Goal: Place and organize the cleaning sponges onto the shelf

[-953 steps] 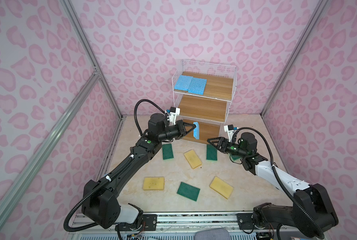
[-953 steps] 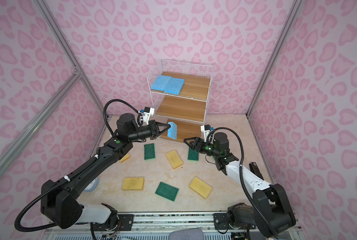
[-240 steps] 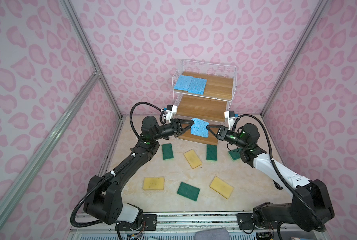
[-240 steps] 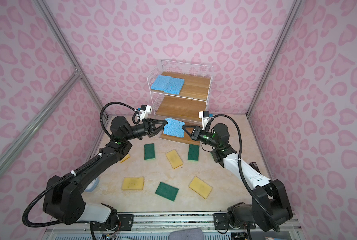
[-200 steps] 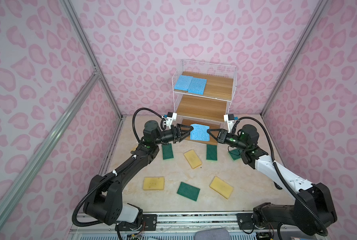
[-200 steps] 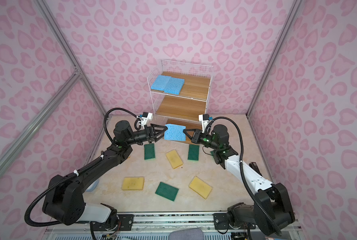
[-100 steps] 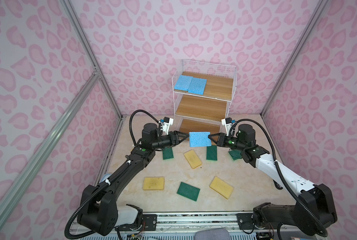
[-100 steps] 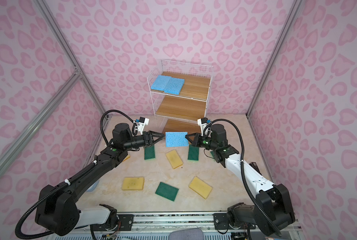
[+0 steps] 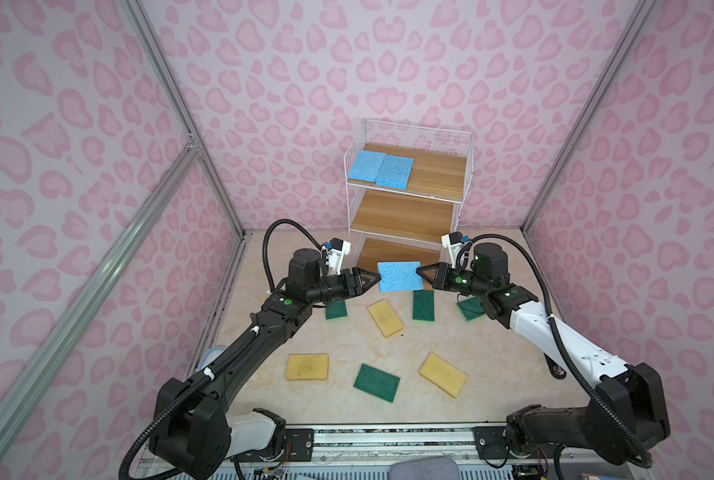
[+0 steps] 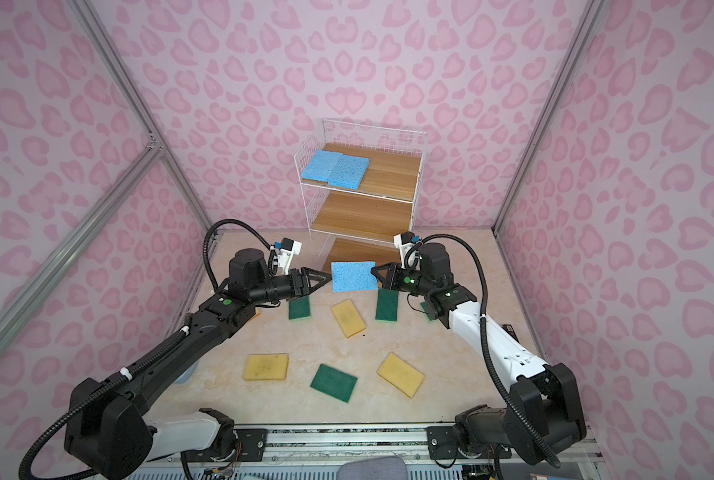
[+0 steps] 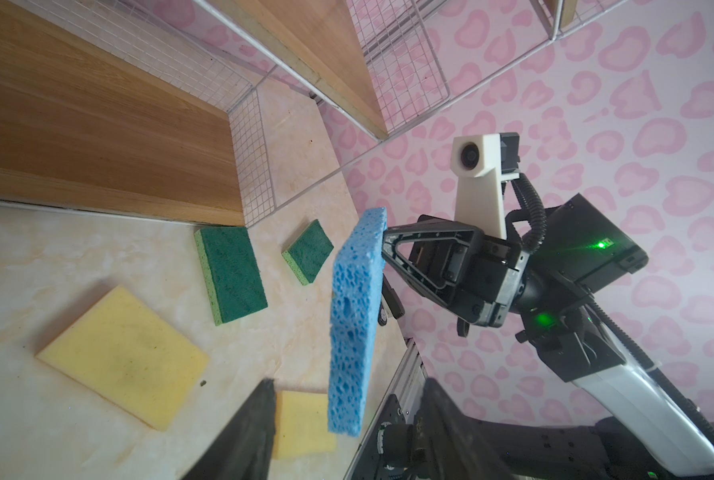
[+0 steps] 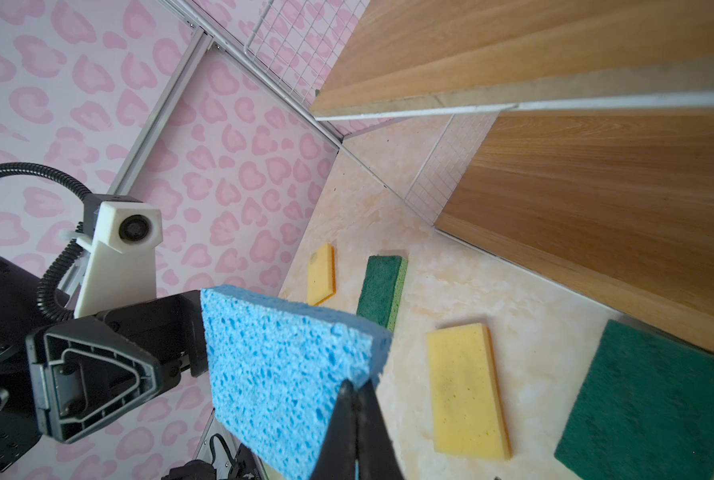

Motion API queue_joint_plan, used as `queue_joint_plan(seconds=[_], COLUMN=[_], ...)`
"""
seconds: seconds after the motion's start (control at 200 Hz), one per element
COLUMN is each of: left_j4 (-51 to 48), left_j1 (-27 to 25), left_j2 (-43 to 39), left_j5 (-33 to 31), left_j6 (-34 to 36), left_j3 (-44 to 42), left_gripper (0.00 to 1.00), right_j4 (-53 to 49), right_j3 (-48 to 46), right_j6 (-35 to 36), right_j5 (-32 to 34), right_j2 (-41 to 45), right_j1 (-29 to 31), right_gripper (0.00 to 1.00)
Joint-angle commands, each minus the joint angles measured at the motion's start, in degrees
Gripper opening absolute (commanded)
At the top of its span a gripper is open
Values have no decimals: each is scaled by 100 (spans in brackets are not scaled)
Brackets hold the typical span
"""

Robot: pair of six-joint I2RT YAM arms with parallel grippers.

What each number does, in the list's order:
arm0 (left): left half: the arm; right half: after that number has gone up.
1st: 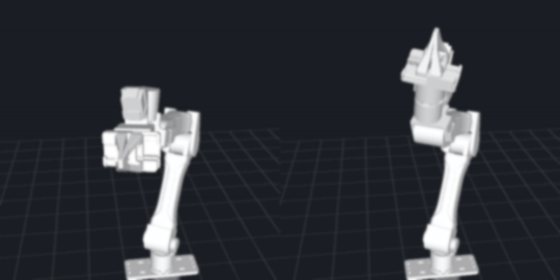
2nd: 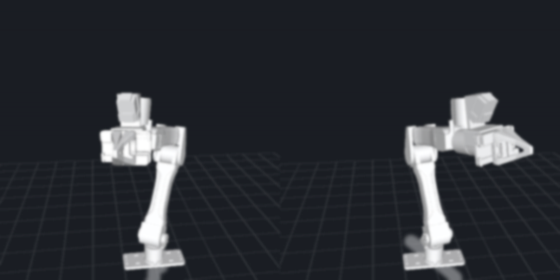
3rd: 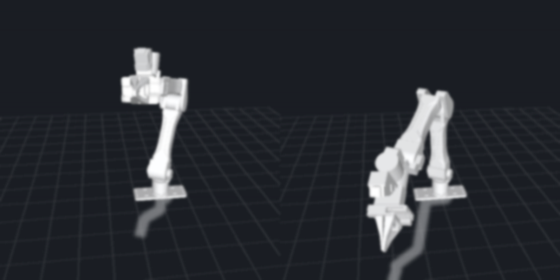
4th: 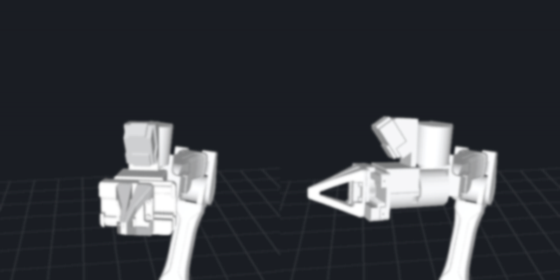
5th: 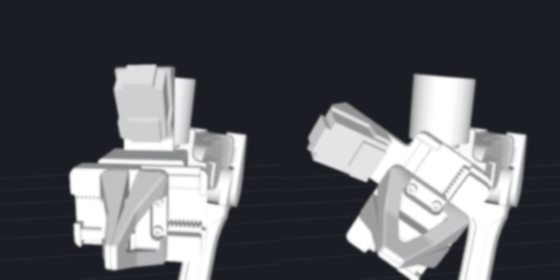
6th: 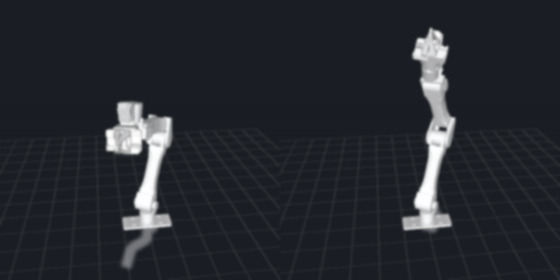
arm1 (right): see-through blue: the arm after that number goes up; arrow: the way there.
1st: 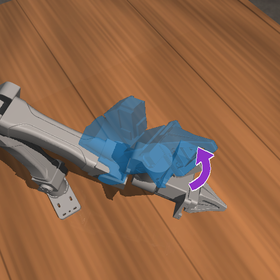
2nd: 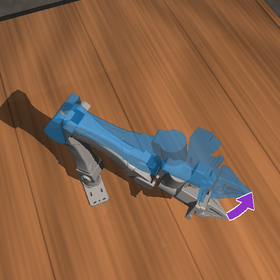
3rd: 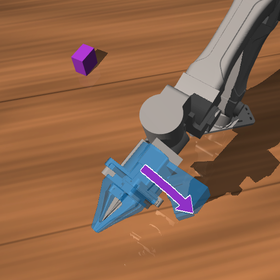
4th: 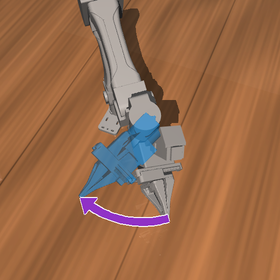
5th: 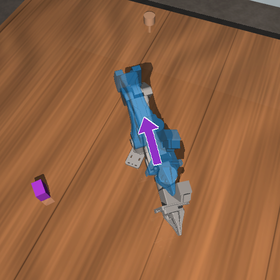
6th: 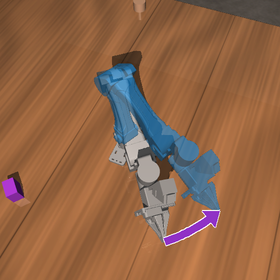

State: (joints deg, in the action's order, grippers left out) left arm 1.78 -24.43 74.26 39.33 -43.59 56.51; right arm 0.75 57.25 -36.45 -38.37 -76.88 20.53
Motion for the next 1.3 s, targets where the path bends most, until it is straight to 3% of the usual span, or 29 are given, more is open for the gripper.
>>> queue_joint_plan(seconds=[0.0, 0.275, 0.35, 0.56, 0.655, 0.805, 0.86, 0.975, 1.04, 1.14, 1.295], left_j4=[17, 114, 142, 180, 181, 177, 168, 103, 19, -155, -222], left_j1=[-32, -80, -97, -183, -220, -247, -247, -251, -247, -247, -256], left_j2=[94, 297, 345, 473, 519, 496, 439, 311, 270, 167, -47], left_j5=[-153, -195, -207, -182, -158, -119, -97, -184, -242, -473, -904], left_j6=[16, -109, -140, -215, -234, -308, -352, -535, -690, -952, -1421], left_j3=[114, 198, 236, 399, 461, 481, 484, 533, 621, 745, 876], left_gripper=[55, 38, 37, 18, 4, 4, 4, 4, 4, 4, 4], right_j4=[14, 4, 25, 35, 28, -22, -55, -188, -291, -384, -288], right_j3=[56, 66, 50, 39, 42, 58, 66, 118, 124, 69, -252], right_j6=[31, 15, 9, 4, 7, 39, 50, 120, 149, 152, -49], right_j5=[31, 49, 32, 31, 47, 67, 68, 75, 109, 128, 134], right_j2=[-29, -2, -1, 16, 30, 51, 57, 127, 239, 501, 1073], right_j1=[29, 38, 38, 38, 38, 30, 13, -26, -75, -214, -624], right_gripper=[0, 0, 0, 0, 0, 0, 10, 41, 52, 59, 62])
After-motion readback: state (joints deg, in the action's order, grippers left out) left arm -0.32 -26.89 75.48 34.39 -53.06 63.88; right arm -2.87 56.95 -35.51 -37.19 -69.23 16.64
